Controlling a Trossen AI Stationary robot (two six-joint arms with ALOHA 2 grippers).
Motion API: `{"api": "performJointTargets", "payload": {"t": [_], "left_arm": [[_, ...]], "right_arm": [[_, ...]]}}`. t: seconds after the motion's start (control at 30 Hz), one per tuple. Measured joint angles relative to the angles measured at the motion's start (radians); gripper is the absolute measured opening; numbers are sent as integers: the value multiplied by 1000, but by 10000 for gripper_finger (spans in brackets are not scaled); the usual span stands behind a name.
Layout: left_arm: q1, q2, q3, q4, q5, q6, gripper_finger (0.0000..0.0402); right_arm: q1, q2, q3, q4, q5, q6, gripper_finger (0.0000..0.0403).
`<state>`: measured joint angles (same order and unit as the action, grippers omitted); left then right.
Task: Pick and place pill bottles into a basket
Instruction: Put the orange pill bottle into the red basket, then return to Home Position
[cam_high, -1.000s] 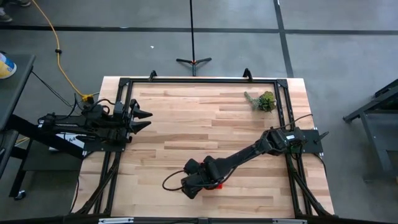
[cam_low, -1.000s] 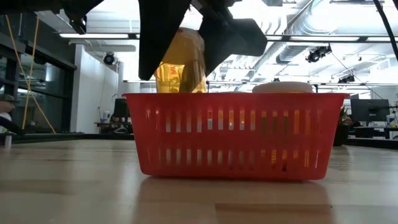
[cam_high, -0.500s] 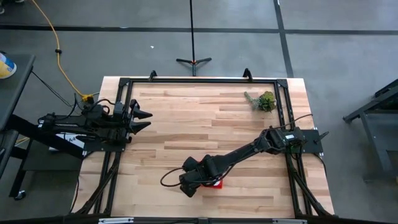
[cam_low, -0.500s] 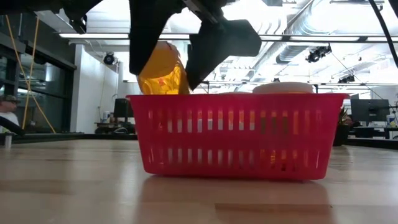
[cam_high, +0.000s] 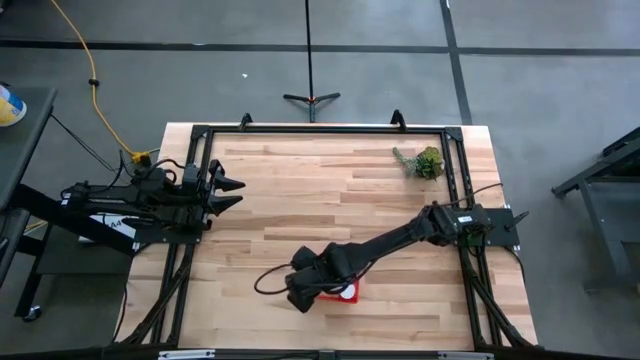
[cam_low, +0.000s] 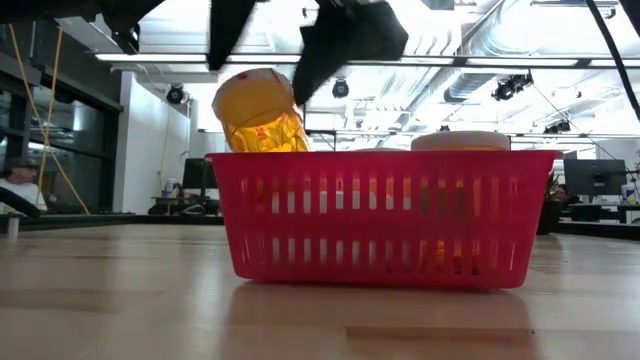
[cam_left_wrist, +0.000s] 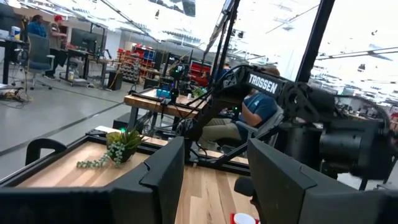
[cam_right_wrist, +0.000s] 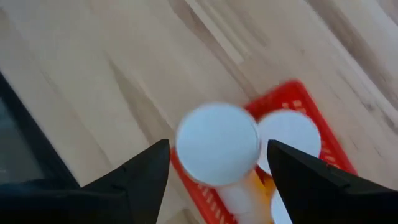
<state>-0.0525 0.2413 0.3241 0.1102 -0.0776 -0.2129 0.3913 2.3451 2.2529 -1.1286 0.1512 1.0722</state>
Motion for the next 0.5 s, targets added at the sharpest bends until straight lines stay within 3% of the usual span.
{"api": "performJointTargets", "payload": {"t": [0.27, 0.5], "left_arm": [[0, 0, 0, 0, 1, -1, 211], [0, -1, 0, 1, 5, -1, 211]], "right_arm": [[-25, 0, 101, -8, 77, -94, 261], [-55, -28, 103, 31, 132, -246, 261]]}}
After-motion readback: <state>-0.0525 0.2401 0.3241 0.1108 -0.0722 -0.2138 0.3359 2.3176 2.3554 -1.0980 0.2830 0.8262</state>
